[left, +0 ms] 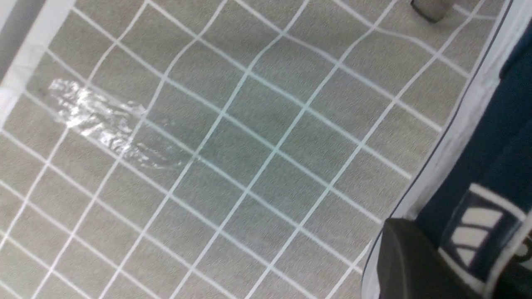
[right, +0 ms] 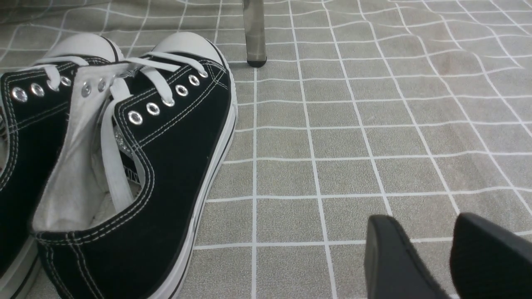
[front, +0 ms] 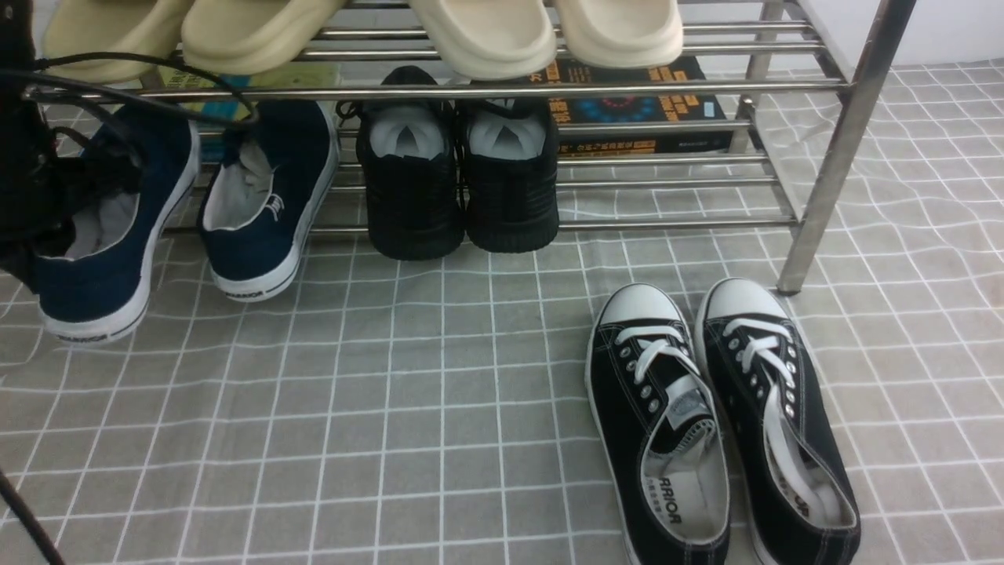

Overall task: Take the shoes off the shelf with your hand from the grey coffee tablecloth.
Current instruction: 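Set the held shoe down on the floor in front of the rack with the left gripper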

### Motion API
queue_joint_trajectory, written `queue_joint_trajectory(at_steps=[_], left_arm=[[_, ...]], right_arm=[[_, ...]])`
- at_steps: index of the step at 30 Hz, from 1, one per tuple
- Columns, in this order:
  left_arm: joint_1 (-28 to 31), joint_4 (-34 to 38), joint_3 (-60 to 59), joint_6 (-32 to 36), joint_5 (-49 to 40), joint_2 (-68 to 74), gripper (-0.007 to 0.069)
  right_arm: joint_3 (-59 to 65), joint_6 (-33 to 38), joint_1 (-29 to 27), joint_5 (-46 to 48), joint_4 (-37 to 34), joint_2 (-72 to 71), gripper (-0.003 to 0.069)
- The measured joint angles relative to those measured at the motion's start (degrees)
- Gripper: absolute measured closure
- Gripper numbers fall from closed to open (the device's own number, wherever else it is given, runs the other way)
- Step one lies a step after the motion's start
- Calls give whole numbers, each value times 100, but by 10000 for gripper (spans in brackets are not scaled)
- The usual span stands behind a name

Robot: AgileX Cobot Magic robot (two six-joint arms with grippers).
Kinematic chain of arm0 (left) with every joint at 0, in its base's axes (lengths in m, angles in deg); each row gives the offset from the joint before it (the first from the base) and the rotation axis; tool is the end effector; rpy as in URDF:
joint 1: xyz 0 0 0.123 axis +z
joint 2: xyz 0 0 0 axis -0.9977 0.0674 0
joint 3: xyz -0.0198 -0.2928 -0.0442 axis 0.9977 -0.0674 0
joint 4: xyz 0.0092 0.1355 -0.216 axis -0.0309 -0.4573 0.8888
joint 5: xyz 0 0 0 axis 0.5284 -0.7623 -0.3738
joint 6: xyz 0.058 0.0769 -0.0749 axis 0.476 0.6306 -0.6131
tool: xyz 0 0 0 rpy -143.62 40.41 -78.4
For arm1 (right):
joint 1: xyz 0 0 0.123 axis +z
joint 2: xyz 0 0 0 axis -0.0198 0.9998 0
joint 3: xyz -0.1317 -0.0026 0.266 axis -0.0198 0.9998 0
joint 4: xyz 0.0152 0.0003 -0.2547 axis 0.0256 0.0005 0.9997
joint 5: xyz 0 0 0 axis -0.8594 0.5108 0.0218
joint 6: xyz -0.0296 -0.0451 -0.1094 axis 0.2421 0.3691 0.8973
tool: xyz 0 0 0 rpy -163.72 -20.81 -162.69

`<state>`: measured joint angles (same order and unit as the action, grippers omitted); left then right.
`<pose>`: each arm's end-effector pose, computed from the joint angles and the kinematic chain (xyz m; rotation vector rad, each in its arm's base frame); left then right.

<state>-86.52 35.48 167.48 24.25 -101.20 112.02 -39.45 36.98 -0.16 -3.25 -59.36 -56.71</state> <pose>0.3535 0.0350 0.2887 -0.8107 2.6737 0.3223 0.0732 0.0023 0.1647 0.0340 1.8755 0.0599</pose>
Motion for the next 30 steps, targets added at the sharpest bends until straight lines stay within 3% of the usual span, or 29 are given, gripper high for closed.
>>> queue_joint_trajectory(at_steps=[10,20,25,30], left_arm=[[0,-29,-2126,-260,632,-1176,586],[0,-187,-3566,-1161,2347,-1221,575],[0,-278,-3605,-1206,2447,-1193,506],[0,-568,-3542,-1126,2509,-1139,338]], right_arm=[[0,-5,0,0,0,0,420],[0,-15,0,0,0,0,420],[0,-15,0,0,0,0,420],[0,-15,0,0,0,0,420]])
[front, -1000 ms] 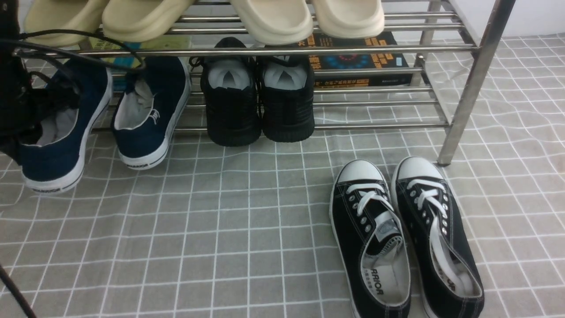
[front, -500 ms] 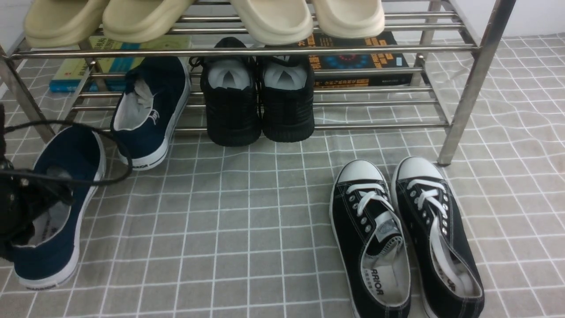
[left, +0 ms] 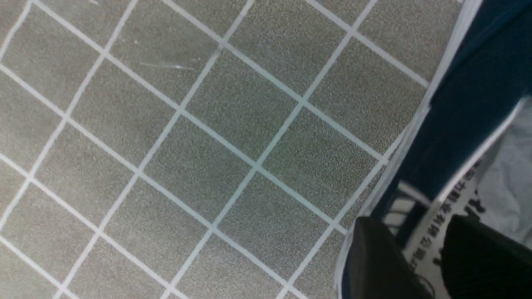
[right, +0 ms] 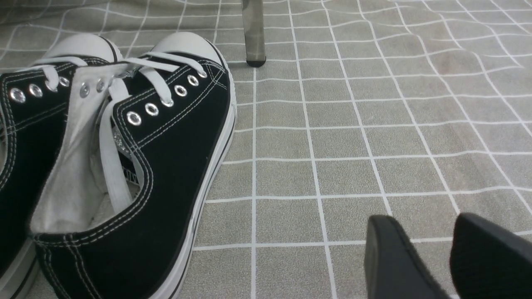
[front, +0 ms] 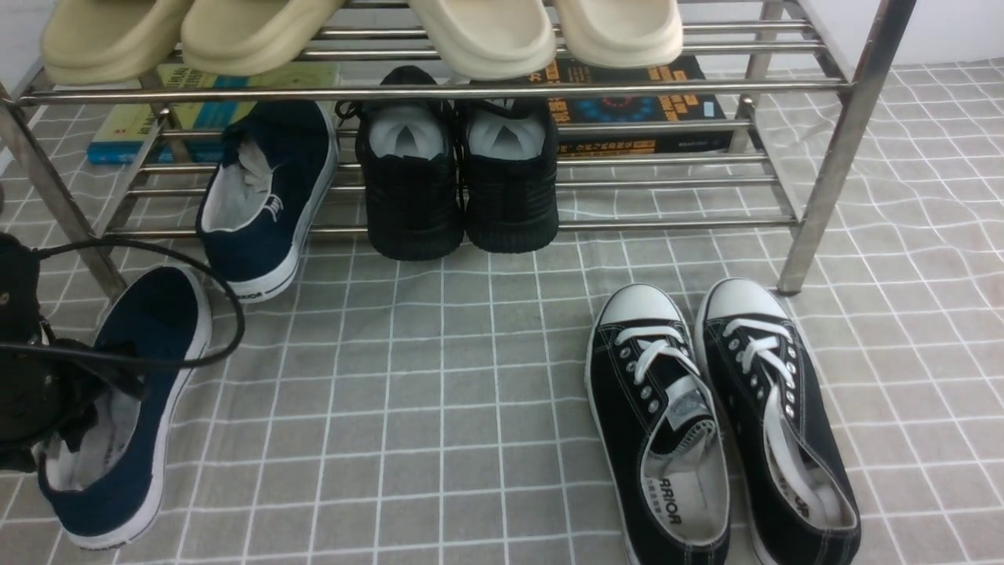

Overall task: Take the shoes off the shelf with your hand from the grey coffee tablecloth.
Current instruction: 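Set the held shoe down on the floor in front of the rack with the left gripper, then grasp the leftmost shoe on the bottom shelf of the shoe rack with the left gripper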

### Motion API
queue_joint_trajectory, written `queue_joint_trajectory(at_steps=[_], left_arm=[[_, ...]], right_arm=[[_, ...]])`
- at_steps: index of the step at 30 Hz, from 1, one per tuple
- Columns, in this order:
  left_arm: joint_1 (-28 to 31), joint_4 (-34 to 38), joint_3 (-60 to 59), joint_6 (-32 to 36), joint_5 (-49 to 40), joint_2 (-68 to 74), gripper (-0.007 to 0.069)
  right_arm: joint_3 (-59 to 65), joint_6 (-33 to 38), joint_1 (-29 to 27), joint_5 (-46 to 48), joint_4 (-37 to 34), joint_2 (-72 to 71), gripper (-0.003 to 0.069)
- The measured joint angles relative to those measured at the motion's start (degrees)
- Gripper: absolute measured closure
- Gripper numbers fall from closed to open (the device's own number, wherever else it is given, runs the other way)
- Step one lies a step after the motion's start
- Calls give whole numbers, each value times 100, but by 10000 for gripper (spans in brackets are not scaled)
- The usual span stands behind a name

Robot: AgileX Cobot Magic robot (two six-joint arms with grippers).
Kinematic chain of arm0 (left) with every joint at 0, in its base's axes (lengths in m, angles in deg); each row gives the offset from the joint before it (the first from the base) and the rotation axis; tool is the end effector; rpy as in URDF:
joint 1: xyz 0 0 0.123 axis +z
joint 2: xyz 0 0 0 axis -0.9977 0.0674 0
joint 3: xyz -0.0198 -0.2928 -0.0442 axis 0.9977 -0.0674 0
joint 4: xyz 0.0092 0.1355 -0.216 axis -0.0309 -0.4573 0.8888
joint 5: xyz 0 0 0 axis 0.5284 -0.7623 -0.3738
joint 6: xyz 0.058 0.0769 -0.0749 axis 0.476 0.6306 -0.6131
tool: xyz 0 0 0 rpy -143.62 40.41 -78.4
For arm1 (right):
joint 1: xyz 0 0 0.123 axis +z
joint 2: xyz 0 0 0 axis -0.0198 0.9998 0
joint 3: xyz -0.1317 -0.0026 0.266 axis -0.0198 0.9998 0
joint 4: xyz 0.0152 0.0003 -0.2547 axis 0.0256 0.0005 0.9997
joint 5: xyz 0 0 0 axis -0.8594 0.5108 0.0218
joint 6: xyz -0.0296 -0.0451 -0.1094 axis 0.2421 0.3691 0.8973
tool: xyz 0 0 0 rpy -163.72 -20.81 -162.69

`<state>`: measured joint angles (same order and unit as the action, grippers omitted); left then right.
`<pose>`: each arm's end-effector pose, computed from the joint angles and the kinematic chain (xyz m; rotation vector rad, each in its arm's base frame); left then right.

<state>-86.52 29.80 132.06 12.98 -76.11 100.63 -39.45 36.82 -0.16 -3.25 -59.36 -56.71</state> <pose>0.2742 0.0338 0.1947 -0.8050 2.6371 0.2793 0.0732 0.0023 0.1647 0.0366 1.8754 0.0618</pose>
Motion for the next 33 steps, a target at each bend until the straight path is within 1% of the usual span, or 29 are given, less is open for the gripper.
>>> queue_joint_trajectory(at_steps=[2,3,4,7,10,13,14,15,16,17,19,20,23,26,28,30,31,32,33], left_arm=[[0,-181,187,4,-96,0,283],[0,-225,244,4,-126,0,273],[0,-356,485,4,-265,0,245],[0,-248,1109,4,-398,0,222],[0,424,1570,241,-247,18,216],[0,1394,1885,925,279,135,214],[0,1457,1897,967,320,153,214],[0,1982,1974,1321,679,236,214],[0,2039,1980,1360,716,258,214],[0,2259,1993,1503,857,289,214],[0,2871,1999,1940,1224,462,214],[0,2913,1999,1970,1244,475,214],[0,3466,1999,2430,1610,766,214],[0,3614,1999,2578,1774,940,220],[0,3727,1999,2631,1844,1124,285],[0,3811,1999,2647,1789,1196,404],[0,3824,1999,2647,1778,1196,419],[0,3882,1999,2671,1679,1201,512],[0,3921,2005,2712,1590,1201,554]], right_arm=[[0,0,0,0,0,0,420],[0,0,0,0,0,0,420],[0,0,0,0,0,0,420],[0,11,0,0,0,0,420],[0,11,0,0,0,0,420],[0,11,0,0,0,0,420],[0,11,0,0,0,0,420],[0,17,0,0,0,0,420],[0,17,0,0,0,0,420],[0,17,0,0,0,0,420],[0,17,0,1,0,0,420],[0,17,0,1,0,0,420],[0,17,0,1,0,0,420],[0,17,0,1,0,0,420],[0,17,0,1,0,0,420],[0,17,0,1,0,0,420],[0,17,0,1,0,0,420],[0,17,0,1,0,0,420],[0,17,0,1,0,0,420]])
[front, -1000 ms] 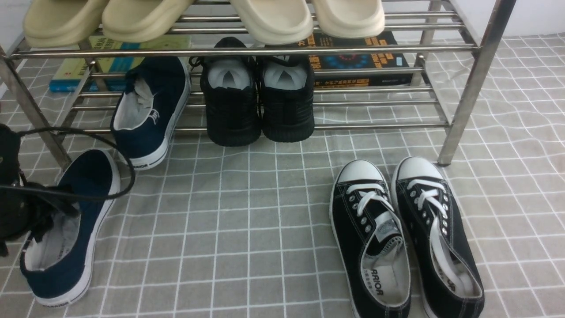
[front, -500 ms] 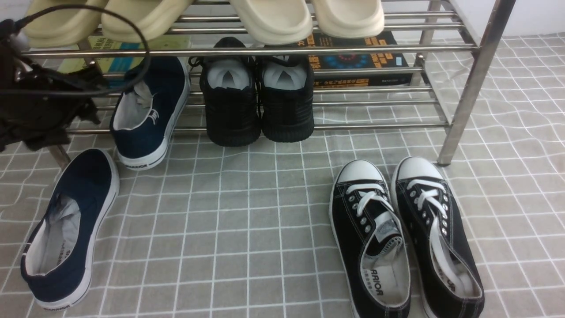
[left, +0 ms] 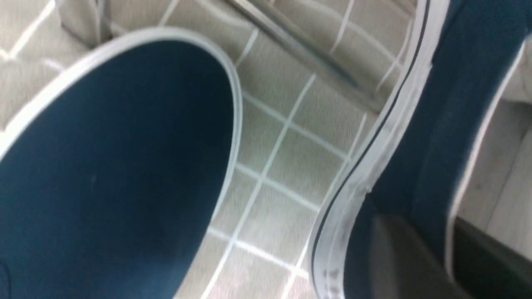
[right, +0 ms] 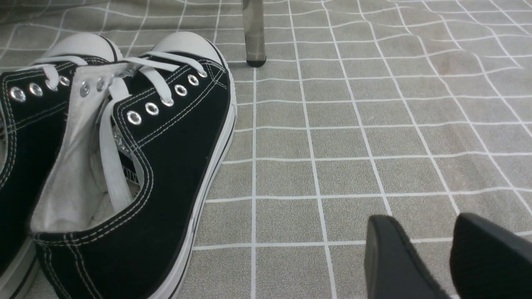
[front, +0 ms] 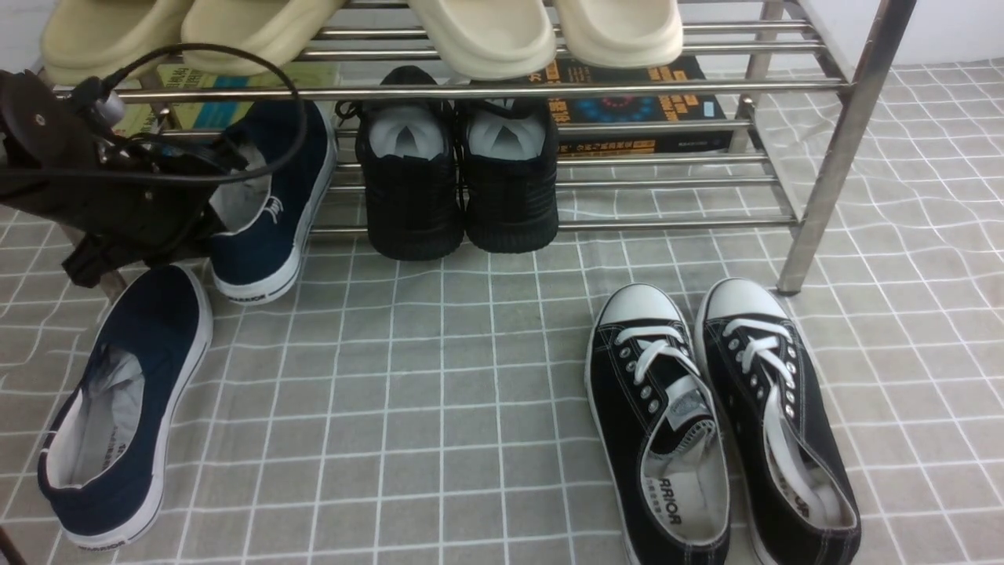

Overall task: Take the shoes off the shelf with your hand from the grey coffee tablecloth.
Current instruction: 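Grasp the leftmost shoe on the bottom shelf of the shoe rack with the left gripper, then set the held shoe down on the floor in front of the rack with the left gripper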

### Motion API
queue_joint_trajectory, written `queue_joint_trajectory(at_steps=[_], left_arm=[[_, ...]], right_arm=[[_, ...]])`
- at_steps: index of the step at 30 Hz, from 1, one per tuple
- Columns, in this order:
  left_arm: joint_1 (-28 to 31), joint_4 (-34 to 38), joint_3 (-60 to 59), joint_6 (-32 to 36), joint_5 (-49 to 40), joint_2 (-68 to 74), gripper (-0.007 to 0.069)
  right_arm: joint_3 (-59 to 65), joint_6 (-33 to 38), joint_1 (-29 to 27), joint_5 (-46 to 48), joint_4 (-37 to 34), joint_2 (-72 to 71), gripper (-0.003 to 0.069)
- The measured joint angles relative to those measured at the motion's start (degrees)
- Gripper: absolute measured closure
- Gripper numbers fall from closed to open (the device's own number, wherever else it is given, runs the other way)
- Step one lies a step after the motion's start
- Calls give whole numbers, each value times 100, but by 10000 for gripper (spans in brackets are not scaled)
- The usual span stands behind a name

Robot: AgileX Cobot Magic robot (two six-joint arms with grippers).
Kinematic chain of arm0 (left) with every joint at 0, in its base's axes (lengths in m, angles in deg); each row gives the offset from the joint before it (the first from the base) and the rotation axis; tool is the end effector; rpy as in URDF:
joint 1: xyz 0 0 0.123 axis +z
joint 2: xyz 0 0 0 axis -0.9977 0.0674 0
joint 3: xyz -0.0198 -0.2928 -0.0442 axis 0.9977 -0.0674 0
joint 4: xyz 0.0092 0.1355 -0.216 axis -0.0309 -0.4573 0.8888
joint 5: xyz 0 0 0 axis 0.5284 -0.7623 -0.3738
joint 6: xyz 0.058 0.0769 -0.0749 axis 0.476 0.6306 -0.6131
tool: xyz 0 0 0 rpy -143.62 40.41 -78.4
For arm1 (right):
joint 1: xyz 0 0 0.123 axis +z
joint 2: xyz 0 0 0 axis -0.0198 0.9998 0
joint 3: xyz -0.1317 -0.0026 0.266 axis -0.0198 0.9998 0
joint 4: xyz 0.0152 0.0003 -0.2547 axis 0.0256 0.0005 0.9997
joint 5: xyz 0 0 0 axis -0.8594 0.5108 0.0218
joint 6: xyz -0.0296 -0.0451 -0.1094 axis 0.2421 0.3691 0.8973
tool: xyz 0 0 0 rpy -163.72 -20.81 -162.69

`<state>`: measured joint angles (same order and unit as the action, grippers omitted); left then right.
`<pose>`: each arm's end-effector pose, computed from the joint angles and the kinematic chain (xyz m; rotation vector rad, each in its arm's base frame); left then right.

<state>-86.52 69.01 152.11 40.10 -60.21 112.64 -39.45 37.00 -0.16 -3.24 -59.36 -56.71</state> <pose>0.3909 -0.0170 0.2366 -0.7065 2.3913 -0.4154 0.0732 0.0023 0.1646 0.0336 1.8756 0.0596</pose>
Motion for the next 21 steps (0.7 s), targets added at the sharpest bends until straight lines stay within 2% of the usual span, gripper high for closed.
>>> queue_joint_trajectory(at_steps=[3,10,15,21], left_arm=[[0,37,13,142,-437,-81,586],[-231,-337,-227,209,-1832,-1013,586],[-742,-787,-1129,-398,-1713,-1673,586],[-906,-1579,-1961,-1320,-1318,-2092,586]], right_arm=[[0,0,0,0,0,0,420],[0,0,0,0,0,0,420],[0,0,0,0,0,0,420],[0,-5,0,0,0,0,420]])
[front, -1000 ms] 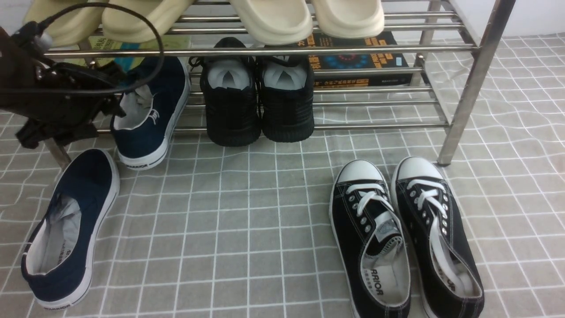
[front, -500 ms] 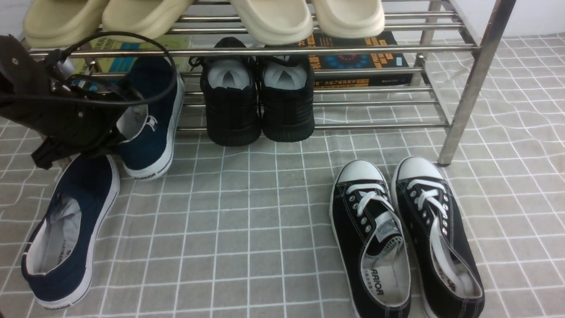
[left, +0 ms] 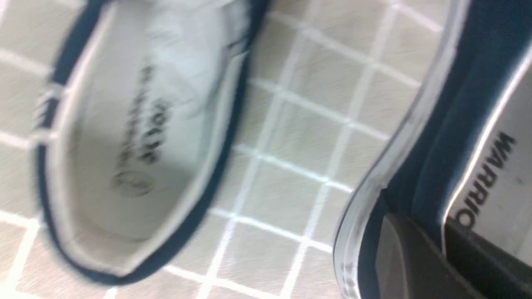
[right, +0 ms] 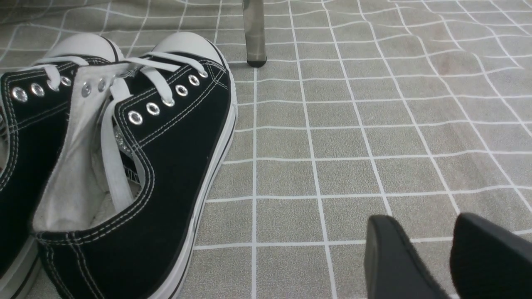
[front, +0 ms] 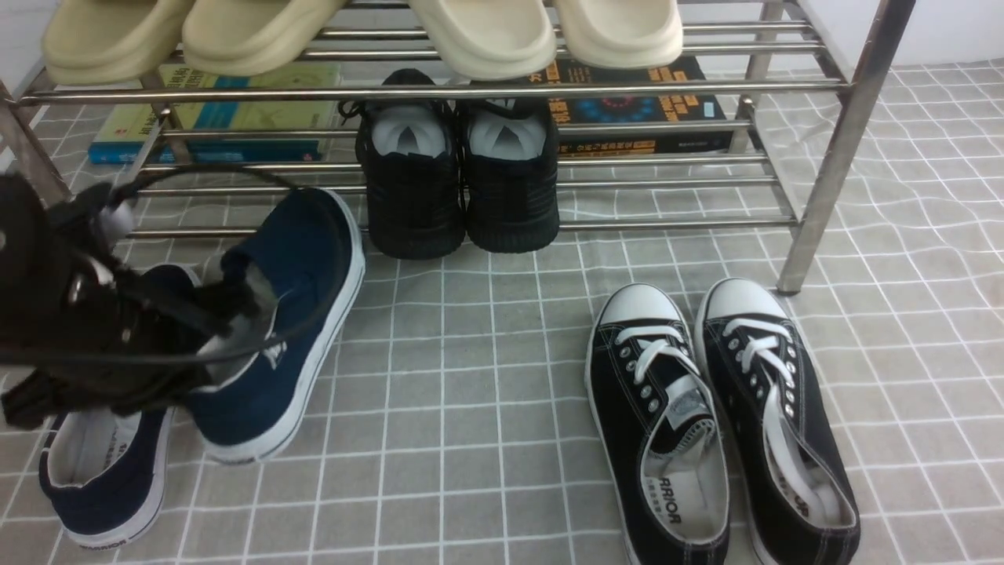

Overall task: Take the shoes off the shelf with your hand from the grey coffee tablecloth.
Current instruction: 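Set the held shoe down on the floor in front of the rack with the left gripper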

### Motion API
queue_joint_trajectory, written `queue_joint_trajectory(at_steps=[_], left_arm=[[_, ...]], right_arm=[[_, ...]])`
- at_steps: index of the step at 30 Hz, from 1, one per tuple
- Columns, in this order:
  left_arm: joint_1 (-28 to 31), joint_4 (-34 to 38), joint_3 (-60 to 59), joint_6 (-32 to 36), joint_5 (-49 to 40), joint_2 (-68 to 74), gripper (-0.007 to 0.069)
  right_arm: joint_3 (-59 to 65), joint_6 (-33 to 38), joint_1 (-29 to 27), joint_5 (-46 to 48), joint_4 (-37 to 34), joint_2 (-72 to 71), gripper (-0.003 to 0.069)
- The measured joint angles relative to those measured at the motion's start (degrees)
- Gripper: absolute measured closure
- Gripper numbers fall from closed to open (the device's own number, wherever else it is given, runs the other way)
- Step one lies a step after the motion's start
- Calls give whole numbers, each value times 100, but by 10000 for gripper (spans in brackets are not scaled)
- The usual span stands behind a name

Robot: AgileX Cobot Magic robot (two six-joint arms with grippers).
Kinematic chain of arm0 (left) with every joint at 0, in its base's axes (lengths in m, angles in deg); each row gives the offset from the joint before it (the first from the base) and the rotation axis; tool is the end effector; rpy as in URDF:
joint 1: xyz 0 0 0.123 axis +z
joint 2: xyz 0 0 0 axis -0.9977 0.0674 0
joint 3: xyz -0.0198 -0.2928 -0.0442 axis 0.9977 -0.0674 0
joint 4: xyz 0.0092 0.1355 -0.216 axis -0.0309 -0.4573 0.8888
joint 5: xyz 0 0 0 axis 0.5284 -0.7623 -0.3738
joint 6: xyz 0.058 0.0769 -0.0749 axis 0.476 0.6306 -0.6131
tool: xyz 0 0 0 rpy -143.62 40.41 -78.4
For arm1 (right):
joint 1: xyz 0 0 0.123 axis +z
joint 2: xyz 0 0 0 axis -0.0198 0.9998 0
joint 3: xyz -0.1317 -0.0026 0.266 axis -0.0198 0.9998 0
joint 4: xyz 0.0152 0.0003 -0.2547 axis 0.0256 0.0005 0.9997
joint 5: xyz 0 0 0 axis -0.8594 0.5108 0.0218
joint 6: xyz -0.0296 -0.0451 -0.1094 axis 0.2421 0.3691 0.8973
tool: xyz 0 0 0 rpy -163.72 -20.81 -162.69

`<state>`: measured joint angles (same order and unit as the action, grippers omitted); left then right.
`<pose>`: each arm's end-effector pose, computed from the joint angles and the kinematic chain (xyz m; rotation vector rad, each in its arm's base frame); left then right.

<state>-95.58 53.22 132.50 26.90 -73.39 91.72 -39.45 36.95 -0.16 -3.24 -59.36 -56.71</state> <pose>0.2600 -0.0413 0.2338 -0.6041 2.6272 -0.2221 0.0732 0.0023 0.1646 0.0345 1.8756 0.0602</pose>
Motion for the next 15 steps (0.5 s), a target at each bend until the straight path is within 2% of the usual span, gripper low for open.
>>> queue_joint_trajectory(at_steps=[3,15], left_arm=[[0,-262,-375,-375,254,-48,586],[-6,-380,-1209,-862,841,-48,586]], right_arm=[[0,0,0,0,0,0,420],[0,0,0,0,0,0,420]])
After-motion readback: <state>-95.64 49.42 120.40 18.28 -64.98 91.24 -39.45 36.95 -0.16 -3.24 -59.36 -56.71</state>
